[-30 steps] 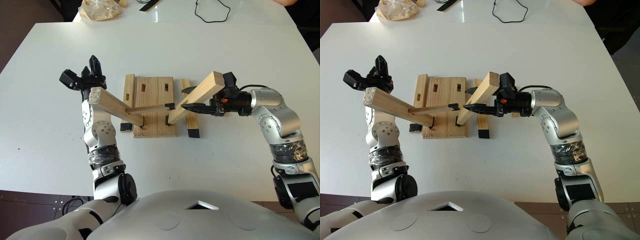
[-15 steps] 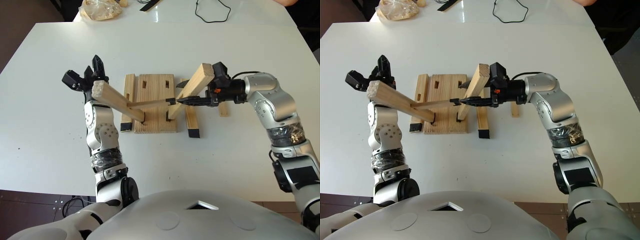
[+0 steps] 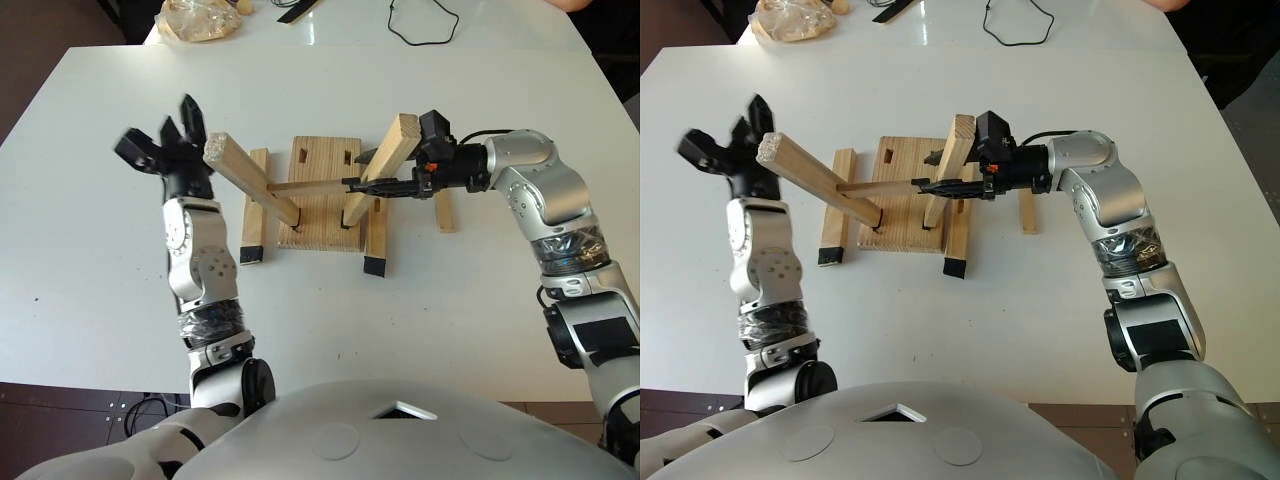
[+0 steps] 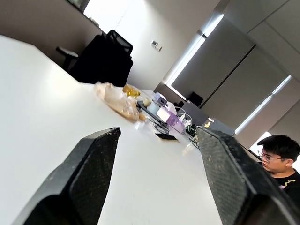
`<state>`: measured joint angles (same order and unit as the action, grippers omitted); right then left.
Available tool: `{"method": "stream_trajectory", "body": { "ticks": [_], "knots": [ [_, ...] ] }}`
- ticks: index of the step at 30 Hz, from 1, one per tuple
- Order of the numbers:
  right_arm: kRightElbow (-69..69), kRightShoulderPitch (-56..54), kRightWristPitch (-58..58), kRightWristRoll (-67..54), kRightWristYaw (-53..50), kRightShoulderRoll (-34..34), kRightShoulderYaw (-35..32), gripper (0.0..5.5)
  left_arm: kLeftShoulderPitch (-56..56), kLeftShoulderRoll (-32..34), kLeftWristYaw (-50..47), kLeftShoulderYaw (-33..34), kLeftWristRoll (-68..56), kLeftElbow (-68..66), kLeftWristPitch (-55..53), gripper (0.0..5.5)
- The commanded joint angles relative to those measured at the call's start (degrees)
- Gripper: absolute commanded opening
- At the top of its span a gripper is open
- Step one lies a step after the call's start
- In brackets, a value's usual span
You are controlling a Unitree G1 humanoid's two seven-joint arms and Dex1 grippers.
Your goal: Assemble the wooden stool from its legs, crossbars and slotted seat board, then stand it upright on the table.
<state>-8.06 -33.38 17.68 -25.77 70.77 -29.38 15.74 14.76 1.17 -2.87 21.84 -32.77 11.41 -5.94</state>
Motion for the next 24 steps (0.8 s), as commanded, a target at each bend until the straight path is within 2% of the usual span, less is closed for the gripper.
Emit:
{"method": "stream_trajectory", "body": {
  "ticks": [1, 4, 6, 10, 13, 19, 24],
  "knots": [
    [-1.8, 2.7, 1.5, 6.0, -1.9, -1.3, 2.6, 2.03, 10.8, 7.8, -3.4, 2.0, -5.0, 11.1, -5.6, 3.02],
    [-1.0, 3.2, 2.1, 6.1, -3.1, -1.1, 2.6, 2.03, 16.9, 12.9, -2.4, -0.6, -13.5, 19.3, -12.4, 3.02],
    [-1.0, 2.9, 2.4, 5.9, -3.6, -0.8, 2.3, 2.03, 17.6, 14.7, -0.6, -5.7, -20.7, 26.0, -18.0, 3.02],
    [-1.0, 2.0, 2.5, 6.5, -4.2, -0.5, 2.9, 2.03, 10.5, 16.3, -1.2, -16.3, -29.5, 35.2, -27.0, 3.02],
    [-0.7, 1.6, 2.8, 7.0, -4.5, -0.3, 3.7, 2.03, 3.9, 16.9, -4.6, -21.0, -28.5, 36.0, -31.7, 3.02],
    [0.4, 2.1, 3.9, 6.9, -5.1, -0.8, 3.8, 2.03, -1.7, 19.8, -6.1, -24.7, -23.0, 36.1, -36.1, 2.16],
    [0.2, 2.3, 4.2, 7.3, -5.2, -1.1, 3.8, 2.03, -5.1, 18.6, -9.9, -27.4, -21.2, 37.8, -39.1, 1.26]
  ]
}}
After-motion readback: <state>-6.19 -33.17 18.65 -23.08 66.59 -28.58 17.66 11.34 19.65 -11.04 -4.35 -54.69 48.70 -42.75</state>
